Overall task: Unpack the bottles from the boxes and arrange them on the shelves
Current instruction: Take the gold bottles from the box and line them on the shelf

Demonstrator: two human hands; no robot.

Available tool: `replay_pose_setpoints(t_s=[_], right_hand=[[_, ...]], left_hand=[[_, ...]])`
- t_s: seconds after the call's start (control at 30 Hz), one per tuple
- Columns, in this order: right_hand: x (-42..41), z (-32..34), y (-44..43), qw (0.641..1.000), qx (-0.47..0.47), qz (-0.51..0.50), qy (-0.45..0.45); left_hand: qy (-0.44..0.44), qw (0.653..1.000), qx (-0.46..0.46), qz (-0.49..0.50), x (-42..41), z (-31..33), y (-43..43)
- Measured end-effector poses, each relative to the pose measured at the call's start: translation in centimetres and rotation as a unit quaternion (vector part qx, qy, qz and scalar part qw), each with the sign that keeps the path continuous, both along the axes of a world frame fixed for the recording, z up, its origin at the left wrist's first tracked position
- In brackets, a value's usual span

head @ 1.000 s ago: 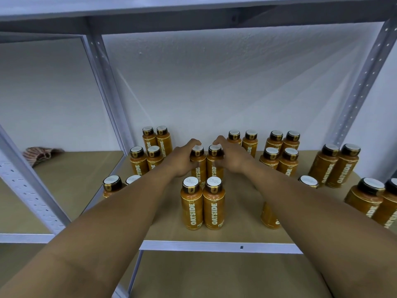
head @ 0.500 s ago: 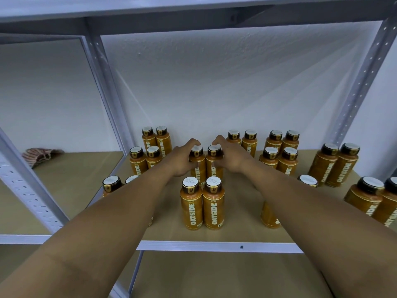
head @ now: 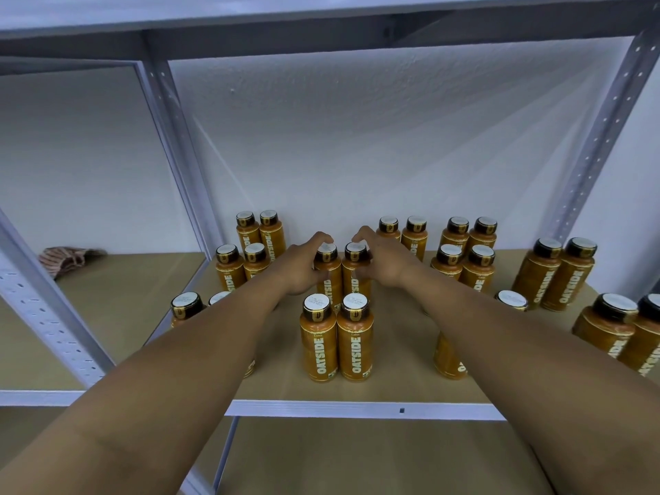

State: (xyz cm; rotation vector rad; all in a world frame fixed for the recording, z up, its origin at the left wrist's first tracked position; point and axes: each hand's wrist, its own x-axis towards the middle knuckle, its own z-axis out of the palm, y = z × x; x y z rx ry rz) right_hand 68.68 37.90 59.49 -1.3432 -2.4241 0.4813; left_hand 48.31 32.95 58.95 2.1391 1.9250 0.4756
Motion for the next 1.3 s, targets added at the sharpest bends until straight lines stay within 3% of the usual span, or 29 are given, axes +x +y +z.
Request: replay_pose_setpoints(t_s=[0.4,0.9,1.3], right_hand=[[0.3,1.4,0.1,1.000,-0.024,0.008,-0.015],[5.3,6.7,-1.2,0.999,0.021,-0.008,-0.032],[10.1,8.8,5.8,0.995,0.048,-0.053,-0.069]], left_hand=[[-0.003,1.000,-0.005,0.008,0.0,1.6,0.1],[0.029,0.993,0.113,-0.021,3.9,7.1,-0.7],[0.009,0.997,0.064,-0.033,8.6,8.0,5.6]])
